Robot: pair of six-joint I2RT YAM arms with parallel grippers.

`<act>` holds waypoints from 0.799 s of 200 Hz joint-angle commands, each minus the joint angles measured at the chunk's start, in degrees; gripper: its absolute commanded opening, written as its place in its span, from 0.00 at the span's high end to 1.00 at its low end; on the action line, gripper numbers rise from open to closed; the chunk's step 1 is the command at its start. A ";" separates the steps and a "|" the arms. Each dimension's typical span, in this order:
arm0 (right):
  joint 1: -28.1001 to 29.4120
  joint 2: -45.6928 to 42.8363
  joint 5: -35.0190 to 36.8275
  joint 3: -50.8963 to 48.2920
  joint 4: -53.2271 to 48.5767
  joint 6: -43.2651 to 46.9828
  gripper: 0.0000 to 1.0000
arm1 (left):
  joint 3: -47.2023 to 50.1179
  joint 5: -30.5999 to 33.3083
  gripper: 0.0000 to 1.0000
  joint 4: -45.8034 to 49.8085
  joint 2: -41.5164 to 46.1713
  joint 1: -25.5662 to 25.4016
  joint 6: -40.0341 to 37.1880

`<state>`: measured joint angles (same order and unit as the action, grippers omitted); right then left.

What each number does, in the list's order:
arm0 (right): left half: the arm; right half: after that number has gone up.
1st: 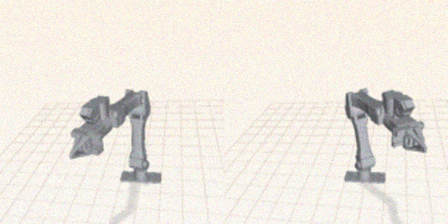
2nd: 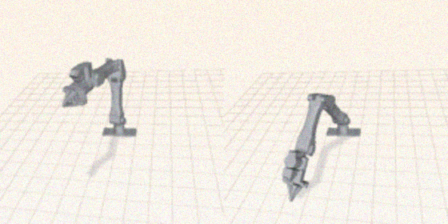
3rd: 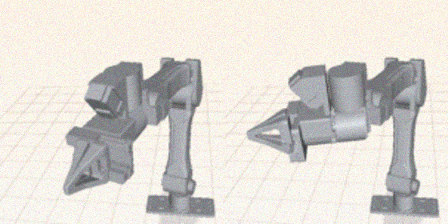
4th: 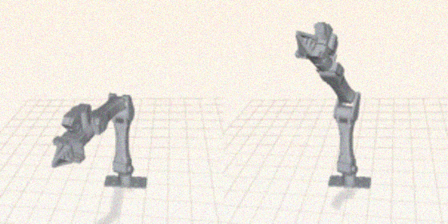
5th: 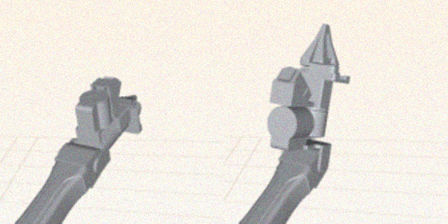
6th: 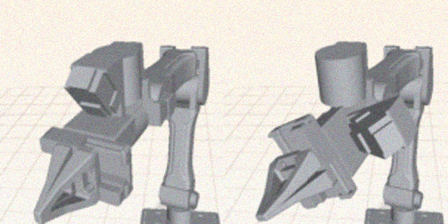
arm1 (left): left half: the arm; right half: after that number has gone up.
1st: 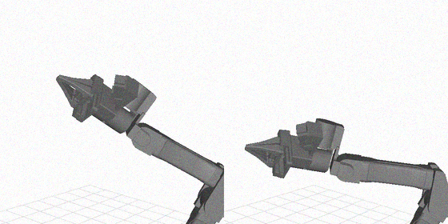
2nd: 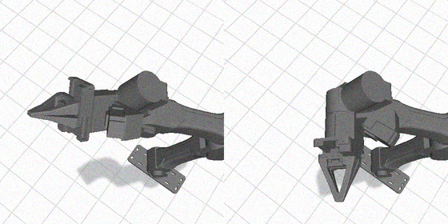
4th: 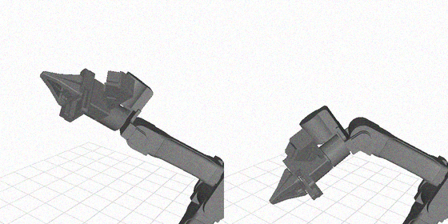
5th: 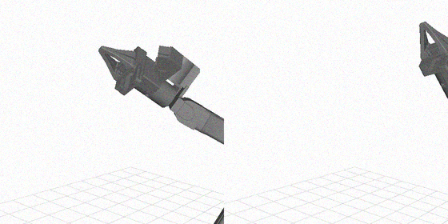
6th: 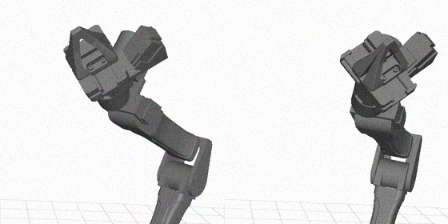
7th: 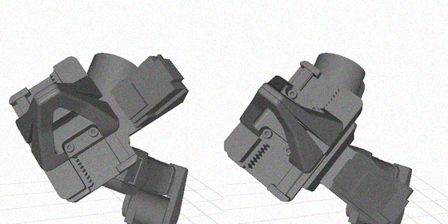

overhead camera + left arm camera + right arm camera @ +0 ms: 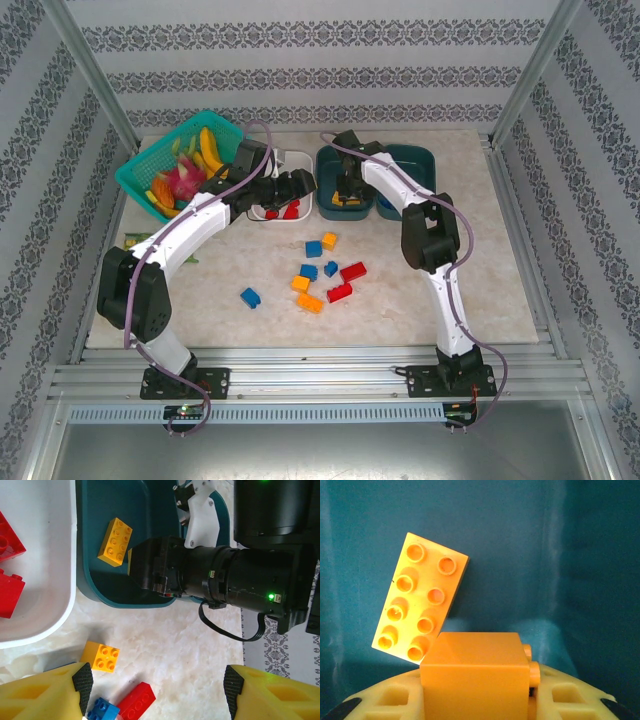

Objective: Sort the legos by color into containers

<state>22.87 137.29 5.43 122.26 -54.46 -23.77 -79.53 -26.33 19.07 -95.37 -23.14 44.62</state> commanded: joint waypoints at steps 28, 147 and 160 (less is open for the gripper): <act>0.08 1.45 -2.01 2.94 -2.67 -0.96 0.48 | 1.10 2.12 0.28 2.65 3.69 0.20 -1.49; 6.36 -35.02 -2.13 -25.32 15.76 0.76 0.38 | 4.36 1.17 0.31 19.83 8.87 -3.84 -16.92; 7.07 -42.99 -3.83 -35.69 19.75 -0.73 0.39 | 5.01 0.59 0.32 21.61 8.01 -6.11 -20.66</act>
<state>28.40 106.10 3.60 100.88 -43.33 -23.59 -75.92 -23.22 33.61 -86.89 -25.21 33.80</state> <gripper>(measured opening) 0.618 0.688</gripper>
